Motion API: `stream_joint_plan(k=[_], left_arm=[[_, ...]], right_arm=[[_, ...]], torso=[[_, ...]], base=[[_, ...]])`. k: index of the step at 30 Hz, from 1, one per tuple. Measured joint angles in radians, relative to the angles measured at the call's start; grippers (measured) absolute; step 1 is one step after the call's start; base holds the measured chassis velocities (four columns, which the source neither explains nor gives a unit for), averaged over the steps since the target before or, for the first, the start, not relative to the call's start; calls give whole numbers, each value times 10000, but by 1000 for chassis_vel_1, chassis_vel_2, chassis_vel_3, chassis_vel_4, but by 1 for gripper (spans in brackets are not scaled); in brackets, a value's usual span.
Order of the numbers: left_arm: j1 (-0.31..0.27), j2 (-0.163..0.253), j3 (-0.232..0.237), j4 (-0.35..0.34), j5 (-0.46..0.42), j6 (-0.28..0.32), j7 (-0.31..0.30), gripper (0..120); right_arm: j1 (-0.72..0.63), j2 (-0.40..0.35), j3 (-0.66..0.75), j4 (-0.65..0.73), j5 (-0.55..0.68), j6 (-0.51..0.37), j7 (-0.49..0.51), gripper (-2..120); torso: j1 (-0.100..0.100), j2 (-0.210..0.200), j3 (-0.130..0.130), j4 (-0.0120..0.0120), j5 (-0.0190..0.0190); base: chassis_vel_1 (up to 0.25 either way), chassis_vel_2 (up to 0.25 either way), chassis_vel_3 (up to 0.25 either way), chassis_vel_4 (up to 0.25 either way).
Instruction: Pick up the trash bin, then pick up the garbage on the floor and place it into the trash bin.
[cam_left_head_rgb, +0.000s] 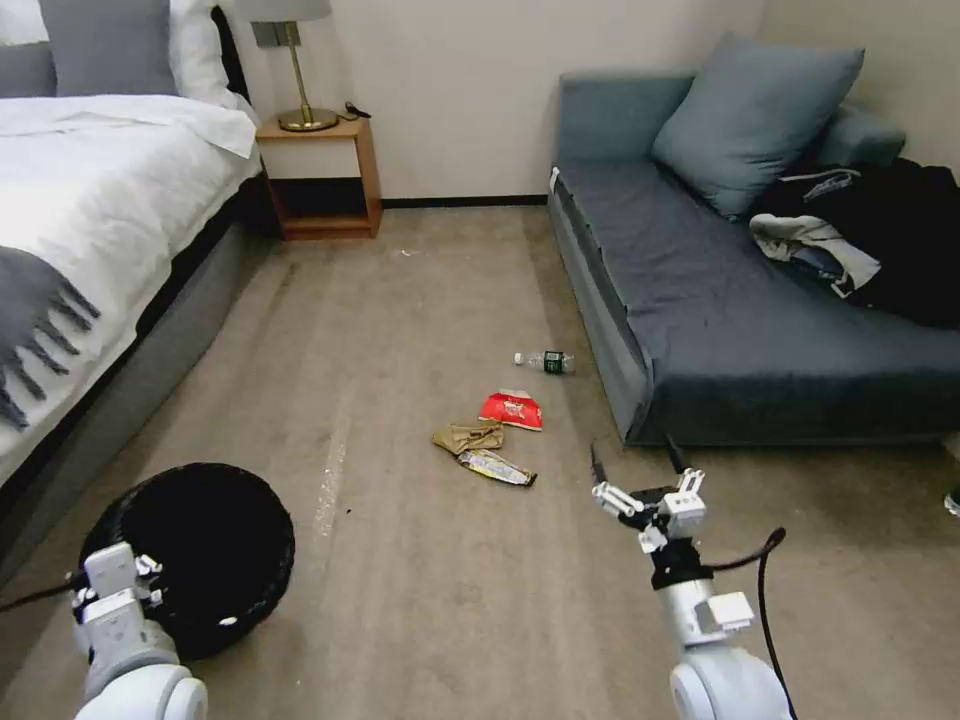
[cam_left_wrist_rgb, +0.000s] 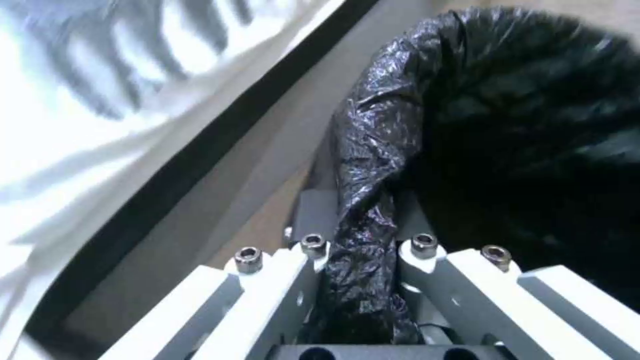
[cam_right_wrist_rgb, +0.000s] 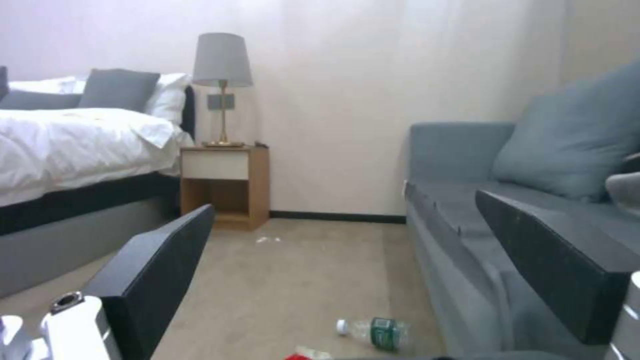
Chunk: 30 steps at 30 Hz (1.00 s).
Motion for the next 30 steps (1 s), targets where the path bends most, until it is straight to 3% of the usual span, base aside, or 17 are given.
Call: stream_joint_plan(k=[7, 10, 11, 30], left_arm=[[-288, 8, 33, -48, 272, -15, 1006, 7], [-405, -64, 59, 122, 551, -736, 1732, 7], [-388, -152, 30, 217, 746, -1245, 2411, 7], [-119, -461, -144, -71, 689, -1454, 2744, 7]], right_arm=[[30, -30, 15, -137, -102, 222, 192, 100], [-46, -9, -32, -99, 149, 301, 152, 100], [-93, 21, -21, -95, 219, 447, 99, 100], [-181, 70, 27, -40, 234, 762, -101, 100]], torso=[[0, 0, 0, 0, 0], [0, 0, 0, -1, 0], [0, 0, 0, 0, 0], [0, 0, -1, 1, 0]], base=[[0, 0, 0, 0], [0, 0, 0, 0], [0, 0, 0, 0], [-11, 10, 8, -8]])
